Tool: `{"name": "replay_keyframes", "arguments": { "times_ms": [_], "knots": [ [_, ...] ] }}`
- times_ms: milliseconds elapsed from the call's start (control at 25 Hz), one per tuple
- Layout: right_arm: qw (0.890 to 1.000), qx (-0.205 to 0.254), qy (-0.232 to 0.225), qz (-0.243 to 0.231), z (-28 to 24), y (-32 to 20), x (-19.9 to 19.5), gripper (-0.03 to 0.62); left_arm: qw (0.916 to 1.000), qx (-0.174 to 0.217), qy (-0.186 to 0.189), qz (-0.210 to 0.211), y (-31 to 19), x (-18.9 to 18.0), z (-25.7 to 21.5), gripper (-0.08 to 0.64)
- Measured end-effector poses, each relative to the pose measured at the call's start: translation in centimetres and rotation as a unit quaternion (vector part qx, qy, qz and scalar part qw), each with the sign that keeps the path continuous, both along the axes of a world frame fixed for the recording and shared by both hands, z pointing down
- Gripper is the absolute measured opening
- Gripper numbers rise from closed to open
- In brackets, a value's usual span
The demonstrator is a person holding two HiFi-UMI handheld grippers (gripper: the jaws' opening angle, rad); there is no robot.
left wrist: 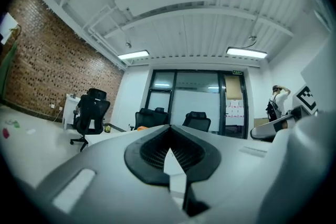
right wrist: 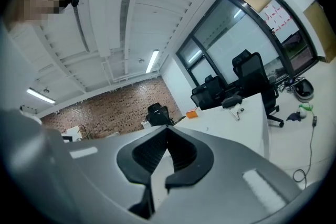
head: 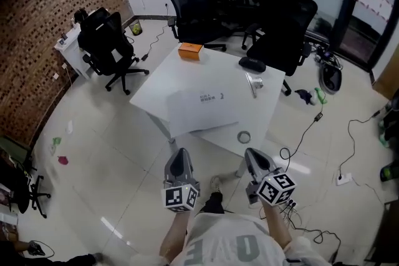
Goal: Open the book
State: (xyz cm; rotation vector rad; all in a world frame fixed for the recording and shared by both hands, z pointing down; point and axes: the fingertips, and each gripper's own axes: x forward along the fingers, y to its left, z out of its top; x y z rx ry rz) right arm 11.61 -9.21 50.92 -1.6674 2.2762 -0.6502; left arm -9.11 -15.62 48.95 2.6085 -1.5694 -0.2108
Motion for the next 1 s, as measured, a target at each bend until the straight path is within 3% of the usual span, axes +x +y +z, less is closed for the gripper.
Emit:
{"name": "replay_keyframes", "arguments": {
  "times_ms": [120, 400, 680, 1000],
  "knots": [
    [1.000, -0.004, -0.003, -0.008, 1.3, 8.2, -0.4, 0.004, 1.0000, 0.007, -0.002, 0.001, 8.2, 0.1, 0.5, 0.011],
    [0.999, -0.015, 0.011, -0.036, 0.4, 21.2, -2.4, 0.003, 0.9993, -0.036, -0.009, -0.001, 22.9, -0.5, 1.9, 0.011],
    [1.000, 0.010, 0.003, -0.027, -2.4, 25.4, -3.4, 0.005, 0.9998, -0.012, -0.005, 0.014, 26.1, -0.6, -1.0, 0.011],
    [0.999, 0.003, 0.013, -0.035, -2.9, 26.2, -5.7, 0.003, 0.9999, -0.008, -0.005, 0.005, 27.7, -3.2, -1.5, 0.011]
  ]
}}
